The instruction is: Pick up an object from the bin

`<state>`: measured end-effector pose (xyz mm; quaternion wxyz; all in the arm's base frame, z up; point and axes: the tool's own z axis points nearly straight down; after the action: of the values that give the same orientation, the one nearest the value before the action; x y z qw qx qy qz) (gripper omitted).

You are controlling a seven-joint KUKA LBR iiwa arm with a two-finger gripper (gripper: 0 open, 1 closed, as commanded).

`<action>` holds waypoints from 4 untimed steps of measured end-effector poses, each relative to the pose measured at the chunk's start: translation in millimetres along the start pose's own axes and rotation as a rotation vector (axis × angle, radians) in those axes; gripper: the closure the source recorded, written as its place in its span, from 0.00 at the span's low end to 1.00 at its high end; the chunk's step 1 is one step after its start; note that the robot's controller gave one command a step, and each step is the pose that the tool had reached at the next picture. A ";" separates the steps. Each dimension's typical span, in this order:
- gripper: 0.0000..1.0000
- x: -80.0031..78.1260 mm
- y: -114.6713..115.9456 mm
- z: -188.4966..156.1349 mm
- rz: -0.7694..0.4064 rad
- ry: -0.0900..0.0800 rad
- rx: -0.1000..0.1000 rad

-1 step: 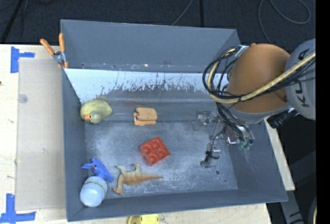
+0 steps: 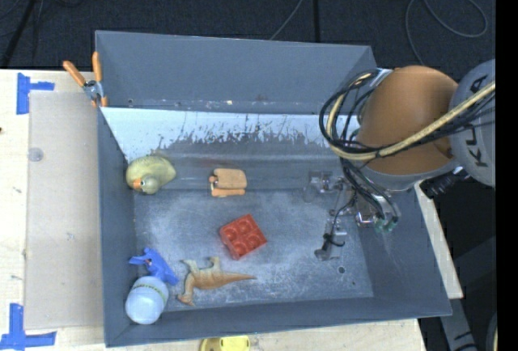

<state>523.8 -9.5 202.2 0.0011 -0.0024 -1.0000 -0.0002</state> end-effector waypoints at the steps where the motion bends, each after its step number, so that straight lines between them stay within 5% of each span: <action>1: 0.00 -16.6 34.2 18.6 -0.024 -0.001 0.002; 2: 0.00 -32.3 59.7 68.3 -0.045 -0.003 -0.003; 3: 0.00 -30.3 90.4 93.5 0.042 0.005 0.004; 4: 1.00 -13.5 80.9 132.2 -0.198 -0.004 -0.003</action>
Offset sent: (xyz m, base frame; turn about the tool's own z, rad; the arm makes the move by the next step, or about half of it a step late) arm 0.0374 0.0591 -0.0870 -0.0456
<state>537.4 71.4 70.0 -0.0007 0.0966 -0.9953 -0.0018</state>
